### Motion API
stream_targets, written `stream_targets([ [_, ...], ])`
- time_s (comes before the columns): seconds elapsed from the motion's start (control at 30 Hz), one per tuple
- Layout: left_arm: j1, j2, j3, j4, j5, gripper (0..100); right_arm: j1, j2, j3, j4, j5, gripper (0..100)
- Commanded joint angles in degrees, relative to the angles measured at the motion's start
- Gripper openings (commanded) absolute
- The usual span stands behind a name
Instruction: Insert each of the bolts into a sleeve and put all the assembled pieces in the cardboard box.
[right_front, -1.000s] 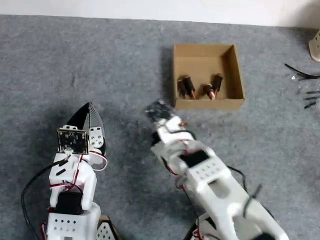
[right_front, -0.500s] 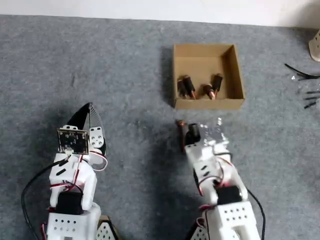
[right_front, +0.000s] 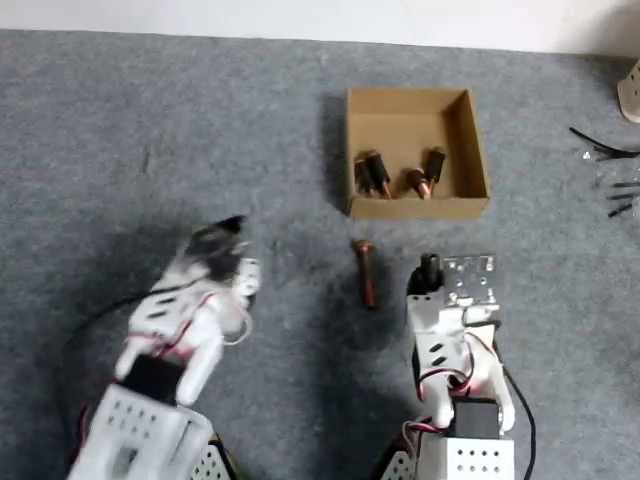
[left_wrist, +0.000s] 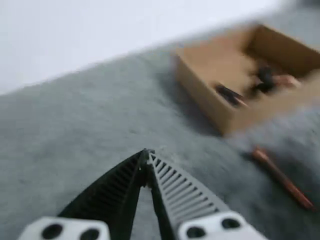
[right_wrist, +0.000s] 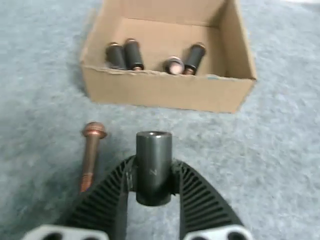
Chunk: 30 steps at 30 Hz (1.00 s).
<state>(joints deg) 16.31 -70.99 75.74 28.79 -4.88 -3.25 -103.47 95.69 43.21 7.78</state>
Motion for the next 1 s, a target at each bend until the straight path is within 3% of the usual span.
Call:
stream_targets([
  [0.0, 7.43, 22.64, -12.53, 0.18, -0.79, 1, 2.95, -0.66, 0.84, -2.95, -1.23, 0.5],
  [0.13, 9.98, 42.07, -24.48, 0.18, 5.63, 2, 3.91, -0.66, 0.84, -3.56, -1.32, 0.5],
  [0.37, 10.86, 65.27, -40.4, 0.35, 19.34, 23, 4.0, -0.66, 0.66, -3.65, -1.32, 0.5],
  [0.63, 19.56, 80.04, -47.6, -1.67, 22.59, 16, 4.0, -0.66, 0.48, -3.65, -1.32, 0.5],
  [0.8, 19.65, 85.76, -48.4, -9.41, 22.68, 10, 4.0, -0.66, 0.4, -3.65, -1.05, 0.5],
  [0.97, 19.12, 88.48, -48.4, -10.46, 22.77, 7, 3.91, -0.66, 0.4, -3.65, -0.97, 0.5],
])
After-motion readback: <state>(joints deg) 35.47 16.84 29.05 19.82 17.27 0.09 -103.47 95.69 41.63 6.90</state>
